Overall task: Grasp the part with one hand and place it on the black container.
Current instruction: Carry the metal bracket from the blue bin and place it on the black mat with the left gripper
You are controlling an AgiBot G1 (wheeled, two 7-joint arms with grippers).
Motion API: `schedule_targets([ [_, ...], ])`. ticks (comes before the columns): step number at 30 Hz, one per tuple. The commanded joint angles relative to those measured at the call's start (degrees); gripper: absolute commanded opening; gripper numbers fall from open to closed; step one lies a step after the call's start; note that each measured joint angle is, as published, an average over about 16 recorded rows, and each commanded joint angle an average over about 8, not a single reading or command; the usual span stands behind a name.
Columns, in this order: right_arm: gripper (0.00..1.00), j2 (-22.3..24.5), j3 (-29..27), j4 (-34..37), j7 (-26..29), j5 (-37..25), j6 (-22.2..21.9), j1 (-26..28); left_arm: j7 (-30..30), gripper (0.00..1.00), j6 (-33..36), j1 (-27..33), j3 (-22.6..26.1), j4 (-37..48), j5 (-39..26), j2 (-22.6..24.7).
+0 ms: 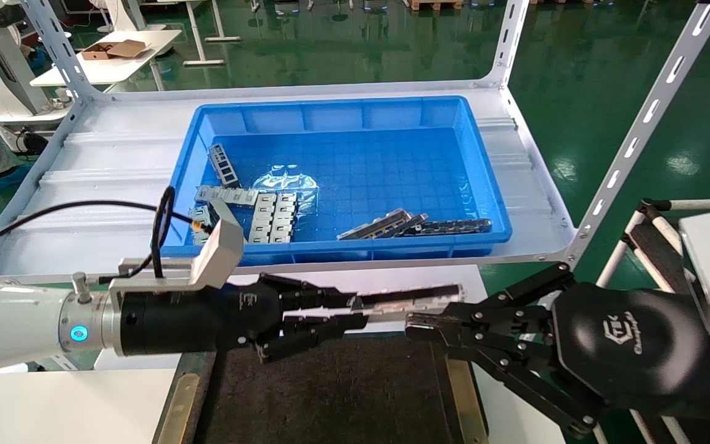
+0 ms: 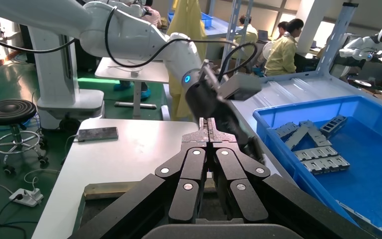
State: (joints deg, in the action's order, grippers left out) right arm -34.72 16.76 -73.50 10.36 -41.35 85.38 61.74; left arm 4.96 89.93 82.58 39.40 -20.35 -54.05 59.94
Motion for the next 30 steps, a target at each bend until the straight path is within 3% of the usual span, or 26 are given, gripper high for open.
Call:
schedule_targets([
  [1,0.0,0.0,0.0,0.0,0.0,0.0,0.0,0.0,-1.6,0.0,-0.2,-2.4,0.4,-2.4,0.3,-1.1],
  [4,0.01,0.0,0.0,0.0,0.0,0.0,0.0,0.0,-4.1,0.0,-1.0,-6.8,0.9,-7.3,0.9,-2.3],
  [7,0.12,0.0,0.0,0.0,0.0,0.0,0.0,0.0,-6.4,0.0,-2.2,-11.0,1.3,-12.0,1.3,-3.2],
  [8,0.19,0.0,0.0,0.0,0.0,0.0,0.0,0.0,-7.2,0.0,-2.8,-12.3,1.5,-13.4,1.4,-3.5],
  [13,0.76,0.0,0.0,0.0,0.0,0.0,0.0,0.0,-11.3,0.0,-8.4,-18.4,1.7,-20.0,1.6,-5.1],
  [16,0.98,0.0,0.1,0.0,0.0,0.0,0.0,0.0,-14.0,0.0,-13.2,-21.6,1.6,-23.6,1.6,-6.1],
  [30,1.0,0.0,0.1,0.0,-0.1,0.1,0.0,0.0,-28.4,0.0,-42.4,-34.0,2.4,-38.4,-2.2,-7.2],
])
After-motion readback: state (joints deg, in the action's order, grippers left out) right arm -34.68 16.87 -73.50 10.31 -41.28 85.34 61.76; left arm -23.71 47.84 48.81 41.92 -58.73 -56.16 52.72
